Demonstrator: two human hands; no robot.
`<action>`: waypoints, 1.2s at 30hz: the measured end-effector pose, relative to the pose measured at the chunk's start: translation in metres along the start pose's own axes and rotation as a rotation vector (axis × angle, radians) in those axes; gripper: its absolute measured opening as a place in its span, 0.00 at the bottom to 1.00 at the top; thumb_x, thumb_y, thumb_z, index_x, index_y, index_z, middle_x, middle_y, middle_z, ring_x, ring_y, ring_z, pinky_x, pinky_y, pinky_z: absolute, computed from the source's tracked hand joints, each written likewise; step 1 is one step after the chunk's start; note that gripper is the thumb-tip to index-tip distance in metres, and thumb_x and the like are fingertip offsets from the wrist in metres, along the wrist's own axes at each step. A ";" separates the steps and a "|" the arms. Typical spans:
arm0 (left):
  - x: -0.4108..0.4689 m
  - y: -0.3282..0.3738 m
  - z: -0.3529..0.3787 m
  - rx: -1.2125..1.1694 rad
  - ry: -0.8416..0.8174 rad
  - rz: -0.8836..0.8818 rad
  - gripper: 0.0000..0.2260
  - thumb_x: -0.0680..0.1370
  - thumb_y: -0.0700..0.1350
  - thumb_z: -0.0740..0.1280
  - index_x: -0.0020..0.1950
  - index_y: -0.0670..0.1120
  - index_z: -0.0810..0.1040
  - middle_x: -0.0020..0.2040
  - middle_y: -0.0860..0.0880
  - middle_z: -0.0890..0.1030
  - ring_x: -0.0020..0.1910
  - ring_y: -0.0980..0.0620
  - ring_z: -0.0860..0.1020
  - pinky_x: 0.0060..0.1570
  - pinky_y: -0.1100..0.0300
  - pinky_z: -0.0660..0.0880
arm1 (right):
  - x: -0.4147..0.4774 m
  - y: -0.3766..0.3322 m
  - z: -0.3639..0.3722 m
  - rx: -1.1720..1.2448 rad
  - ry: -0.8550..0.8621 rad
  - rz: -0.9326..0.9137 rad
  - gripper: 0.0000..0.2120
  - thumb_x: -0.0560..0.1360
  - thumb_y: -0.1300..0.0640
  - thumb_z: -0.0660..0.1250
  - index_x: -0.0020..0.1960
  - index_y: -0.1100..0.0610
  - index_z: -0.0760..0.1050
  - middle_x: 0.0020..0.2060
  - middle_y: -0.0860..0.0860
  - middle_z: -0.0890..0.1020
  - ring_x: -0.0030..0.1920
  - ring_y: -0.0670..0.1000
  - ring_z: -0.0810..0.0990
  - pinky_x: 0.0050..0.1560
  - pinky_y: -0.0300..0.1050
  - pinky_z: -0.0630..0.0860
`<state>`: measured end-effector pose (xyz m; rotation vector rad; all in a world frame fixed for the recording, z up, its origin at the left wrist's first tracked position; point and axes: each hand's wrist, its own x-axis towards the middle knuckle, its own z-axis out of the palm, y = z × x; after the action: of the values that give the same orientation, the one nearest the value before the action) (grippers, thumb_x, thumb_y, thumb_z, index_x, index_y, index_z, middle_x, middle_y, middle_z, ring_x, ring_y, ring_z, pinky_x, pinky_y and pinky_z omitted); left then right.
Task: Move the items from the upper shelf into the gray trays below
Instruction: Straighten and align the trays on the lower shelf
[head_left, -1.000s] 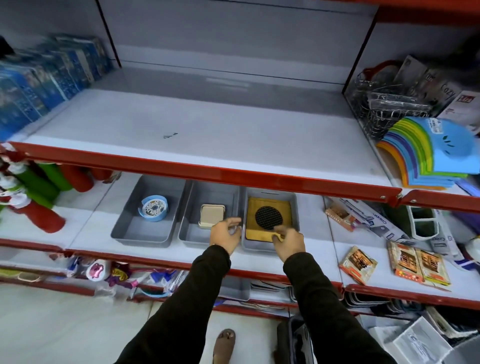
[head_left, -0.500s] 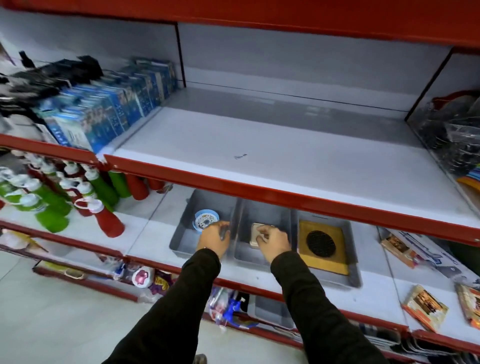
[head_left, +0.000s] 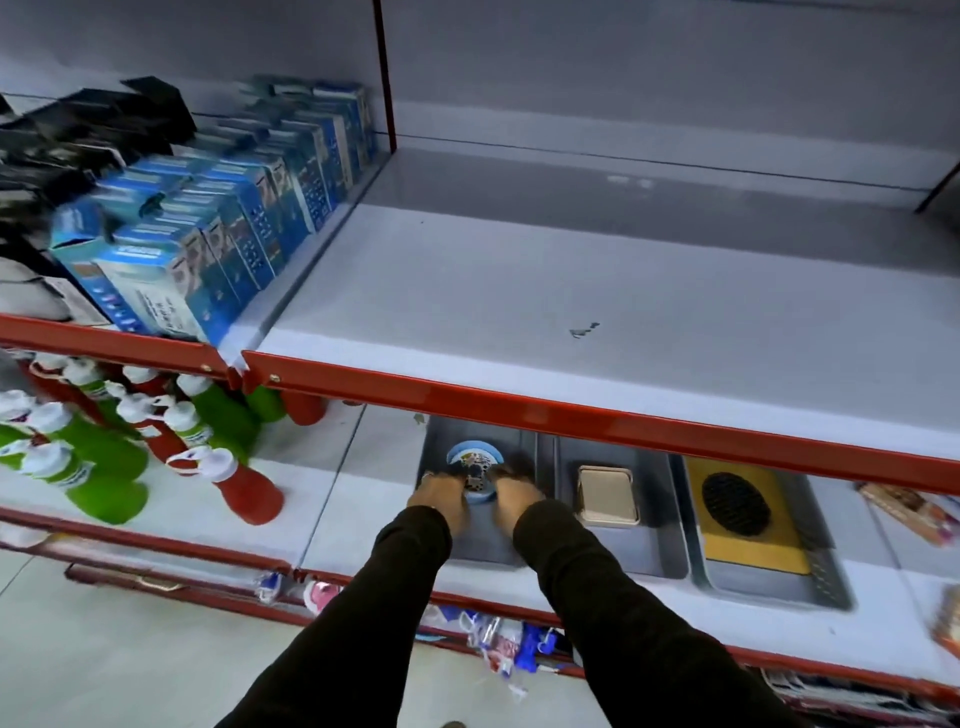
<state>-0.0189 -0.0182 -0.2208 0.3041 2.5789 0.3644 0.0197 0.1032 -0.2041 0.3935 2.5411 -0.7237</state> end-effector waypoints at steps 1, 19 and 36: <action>0.001 -0.001 0.001 0.031 -0.009 0.023 0.19 0.79 0.43 0.59 0.71 0.44 0.72 0.68 0.41 0.76 0.68 0.41 0.74 0.70 0.51 0.71 | 0.001 0.001 0.005 0.000 -0.021 0.014 0.21 0.80 0.60 0.57 0.72 0.57 0.65 0.66 0.61 0.75 0.63 0.61 0.76 0.64 0.51 0.72; 0.024 -0.017 0.030 -1.084 0.030 -0.237 0.29 0.77 0.55 0.59 0.74 0.41 0.67 0.73 0.40 0.70 0.70 0.40 0.71 0.74 0.47 0.65 | 0.002 -0.011 0.022 1.002 0.139 0.360 0.19 0.81 0.52 0.56 0.63 0.64 0.74 0.54 0.57 0.77 0.58 0.59 0.75 0.62 0.47 0.70; -0.021 0.034 -0.005 -0.875 0.173 -0.073 0.19 0.82 0.47 0.58 0.72 0.44 0.68 0.72 0.42 0.70 0.67 0.44 0.74 0.66 0.56 0.70 | -0.035 -0.007 0.008 0.522 0.408 0.040 0.15 0.82 0.52 0.57 0.65 0.58 0.71 0.58 0.56 0.78 0.51 0.51 0.79 0.52 0.39 0.71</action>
<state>0.0008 0.0068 -0.1963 -0.1457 2.3022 1.4601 0.0494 0.0883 -0.1892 0.8344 2.6670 -1.4201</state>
